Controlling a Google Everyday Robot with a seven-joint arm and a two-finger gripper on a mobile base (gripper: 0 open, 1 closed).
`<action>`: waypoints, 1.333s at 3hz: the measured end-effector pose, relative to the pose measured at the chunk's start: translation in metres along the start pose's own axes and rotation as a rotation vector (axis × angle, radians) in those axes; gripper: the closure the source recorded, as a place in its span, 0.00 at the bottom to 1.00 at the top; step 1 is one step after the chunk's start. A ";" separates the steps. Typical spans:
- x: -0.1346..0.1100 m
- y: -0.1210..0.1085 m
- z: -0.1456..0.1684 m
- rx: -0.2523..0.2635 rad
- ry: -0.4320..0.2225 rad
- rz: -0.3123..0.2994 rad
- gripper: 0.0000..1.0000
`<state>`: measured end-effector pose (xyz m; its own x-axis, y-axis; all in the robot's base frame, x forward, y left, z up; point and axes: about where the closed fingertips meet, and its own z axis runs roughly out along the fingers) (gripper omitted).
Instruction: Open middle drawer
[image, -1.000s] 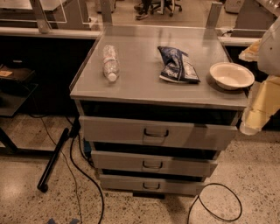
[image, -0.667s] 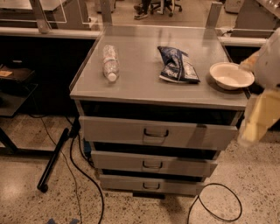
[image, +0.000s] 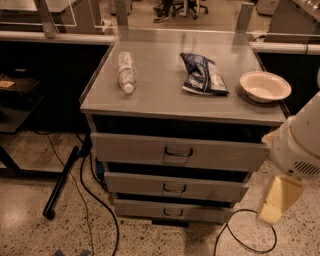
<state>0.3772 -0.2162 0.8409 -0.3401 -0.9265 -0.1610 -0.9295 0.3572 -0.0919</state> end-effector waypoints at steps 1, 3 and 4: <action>0.006 0.009 0.012 -0.026 0.013 0.002 0.00; 0.013 0.033 0.087 -0.122 -0.011 -0.024 0.00; 0.014 0.041 0.154 -0.182 -0.012 -0.036 0.00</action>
Offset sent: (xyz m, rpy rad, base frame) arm -0.0169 -0.0009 -0.0321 0.0395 0.0682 -0.0013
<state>0.3559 -0.1964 0.6832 -0.3055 -0.9364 -0.1729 -0.9519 0.2956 0.0809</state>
